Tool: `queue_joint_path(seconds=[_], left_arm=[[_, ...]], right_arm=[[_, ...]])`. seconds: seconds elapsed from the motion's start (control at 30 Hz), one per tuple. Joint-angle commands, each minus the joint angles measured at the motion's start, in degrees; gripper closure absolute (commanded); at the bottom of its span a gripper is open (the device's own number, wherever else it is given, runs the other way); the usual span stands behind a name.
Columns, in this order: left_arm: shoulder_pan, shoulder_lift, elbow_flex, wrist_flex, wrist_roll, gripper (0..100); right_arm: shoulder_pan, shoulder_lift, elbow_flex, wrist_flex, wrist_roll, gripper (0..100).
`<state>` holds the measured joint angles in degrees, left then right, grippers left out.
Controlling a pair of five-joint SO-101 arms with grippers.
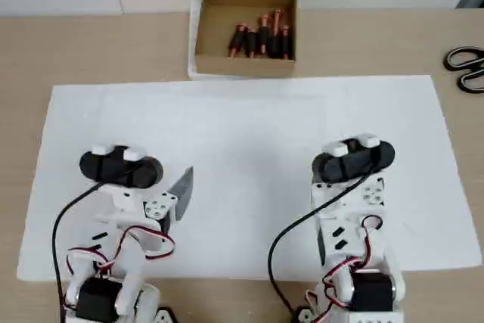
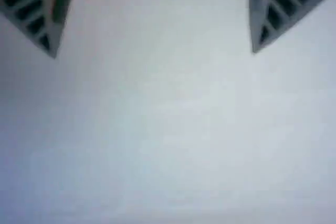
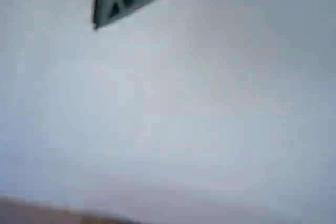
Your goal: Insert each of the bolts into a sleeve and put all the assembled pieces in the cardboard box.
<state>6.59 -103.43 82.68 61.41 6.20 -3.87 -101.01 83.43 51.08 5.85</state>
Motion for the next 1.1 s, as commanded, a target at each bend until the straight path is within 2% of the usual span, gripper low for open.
queue_joint_path(seconds=[0.0, 0.2, 0.4, 1.07], left_arm=[[-0.35, -0.53, 2.24, -1.41, -0.09, 77], [-0.35, -0.53, 6.11, -1.23, 0.0, 77], [-0.35, -0.53, 10.86, -1.41, 0.0, 77], [-0.26, -0.53, 10.95, -1.41, 0.0, 77]], right_arm=[[0.31, -0.22, 3.78, -0.84, 0.7, 77.5], [0.22, -1.54, 13.01, -0.92, 0.53, 77.5], [-0.04, -2.95, 13.01, 1.89, 0.35, 77.5], [-0.04, -2.95, 13.01, 1.89, 0.35, 77.5]])
